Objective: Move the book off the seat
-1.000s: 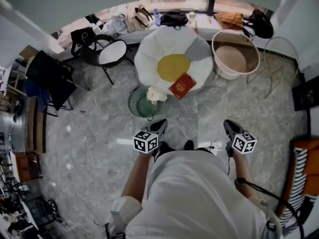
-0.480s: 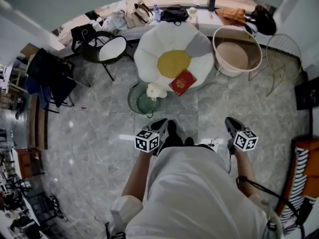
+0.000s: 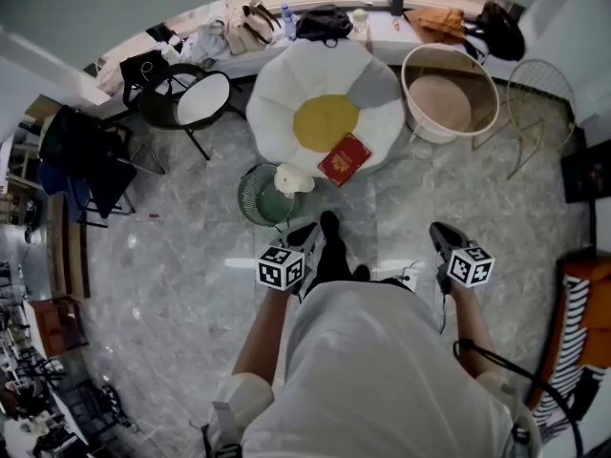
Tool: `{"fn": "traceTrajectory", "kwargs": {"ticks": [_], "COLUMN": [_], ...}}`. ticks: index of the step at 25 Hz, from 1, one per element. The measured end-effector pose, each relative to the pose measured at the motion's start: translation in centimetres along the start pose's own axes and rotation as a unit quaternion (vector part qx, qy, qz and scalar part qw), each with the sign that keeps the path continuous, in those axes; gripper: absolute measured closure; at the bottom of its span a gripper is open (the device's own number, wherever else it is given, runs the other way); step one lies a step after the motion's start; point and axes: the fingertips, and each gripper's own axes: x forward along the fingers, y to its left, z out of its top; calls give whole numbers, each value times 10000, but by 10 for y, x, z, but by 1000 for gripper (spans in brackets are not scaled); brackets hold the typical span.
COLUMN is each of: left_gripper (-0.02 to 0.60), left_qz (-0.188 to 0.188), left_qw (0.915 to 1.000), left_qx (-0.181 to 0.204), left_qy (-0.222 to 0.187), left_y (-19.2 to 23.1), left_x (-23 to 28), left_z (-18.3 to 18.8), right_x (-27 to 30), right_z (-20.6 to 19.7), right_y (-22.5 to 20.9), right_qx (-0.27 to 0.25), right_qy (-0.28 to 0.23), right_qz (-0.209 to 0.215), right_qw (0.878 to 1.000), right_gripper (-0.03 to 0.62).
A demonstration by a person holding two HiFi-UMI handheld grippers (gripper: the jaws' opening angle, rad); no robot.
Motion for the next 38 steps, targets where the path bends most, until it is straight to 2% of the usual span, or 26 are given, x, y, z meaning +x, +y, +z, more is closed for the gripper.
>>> {"fn": "traceTrajectory", "kwargs": {"ticks": [6, 11, 16, 20, 26, 38], "left_gripper": [580, 580, 580, 580, 580, 580], "left_qz": [42, -132, -236, -281, -385, -449], "left_qw": [9997, 9989, 9990, 9988, 9983, 9971], "left_qx": [209, 434, 360, 316, 299, 191], "left_qy": [-85, 94, 132, 228, 321, 591], "left_y": [39, 73, 112, 144, 177, 206], "left_x": [23, 44, 63, 81, 107, 154], "left_z": [44, 71, 96, 104, 118, 109], "right_x": [38, 80, 128, 163, 207, 240], "right_z": [28, 51, 75, 85, 87, 75], "right_y": [-1, 9, 20, 30, 38, 24], "right_qx": [36, 43, 171, 305, 325, 619], "right_qy": [57, 144, 155, 149, 405, 656], "right_qz": [-67, -27, -13, 7, -80, -164], "right_qw": [10000, 9999, 9997, 9994, 9986, 9958], "right_gripper": [543, 543, 543, 543, 543, 543]}}
